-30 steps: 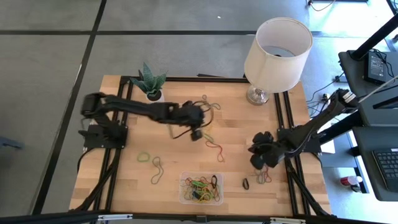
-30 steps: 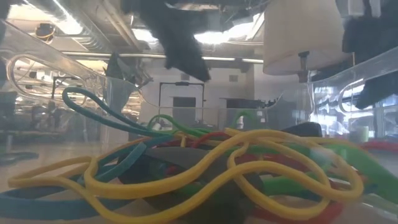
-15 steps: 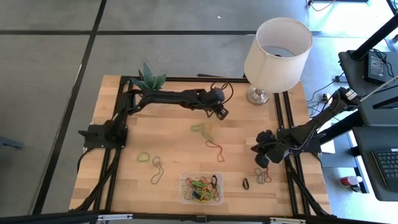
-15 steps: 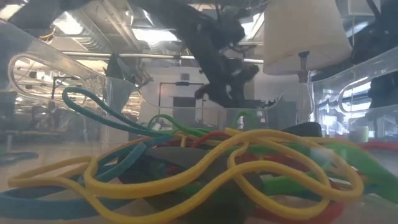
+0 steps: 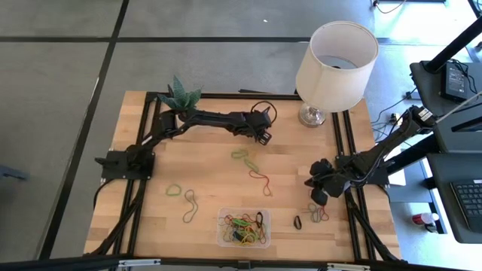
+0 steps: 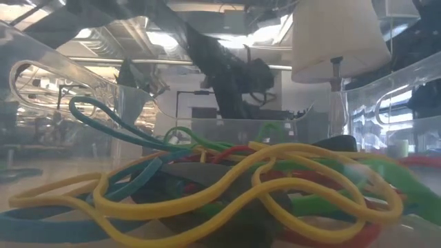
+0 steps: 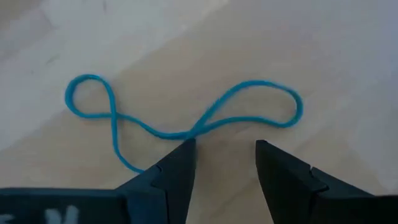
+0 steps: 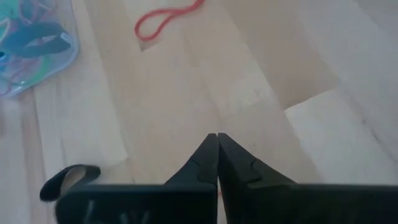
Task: Pick and place rubber bands into bin
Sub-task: Put the blue rubber band into the transparent bin
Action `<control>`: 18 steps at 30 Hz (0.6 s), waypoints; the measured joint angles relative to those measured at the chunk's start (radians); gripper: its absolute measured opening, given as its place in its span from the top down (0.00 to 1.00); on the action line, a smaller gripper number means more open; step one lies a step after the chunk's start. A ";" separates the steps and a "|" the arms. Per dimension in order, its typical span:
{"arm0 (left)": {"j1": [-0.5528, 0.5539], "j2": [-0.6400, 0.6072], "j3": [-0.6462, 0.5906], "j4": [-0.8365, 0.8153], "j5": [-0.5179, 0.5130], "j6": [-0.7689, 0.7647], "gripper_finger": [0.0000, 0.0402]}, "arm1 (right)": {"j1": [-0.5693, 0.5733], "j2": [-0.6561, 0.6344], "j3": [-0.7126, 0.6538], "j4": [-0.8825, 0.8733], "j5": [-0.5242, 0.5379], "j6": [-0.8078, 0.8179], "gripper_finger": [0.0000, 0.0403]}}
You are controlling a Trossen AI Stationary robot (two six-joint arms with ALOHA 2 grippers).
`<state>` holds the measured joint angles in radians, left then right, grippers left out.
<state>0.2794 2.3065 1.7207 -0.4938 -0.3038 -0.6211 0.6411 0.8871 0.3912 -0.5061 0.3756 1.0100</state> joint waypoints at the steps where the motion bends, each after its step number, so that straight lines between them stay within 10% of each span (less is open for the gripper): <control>1: 0.000 0.004 0.002 -0.001 0.001 -0.017 0.59 | 0.000 0.000 0.000 0.000 -0.005 0.000 0.99; 9: 0.000 0.052 0.008 -0.011 -0.013 -0.087 0.65 | 0.000 0.000 0.000 0.046 -0.014 0.007 0.99; 18: 0.006 0.030 0.003 -0.068 0.003 -0.075 0.99 | 0.000 0.000 0.000 0.084 -0.014 0.008 0.99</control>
<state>0.2852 2.3361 1.7238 -0.5614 -0.3006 -0.6960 0.6415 0.8875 0.3912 -0.4221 0.3614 1.0181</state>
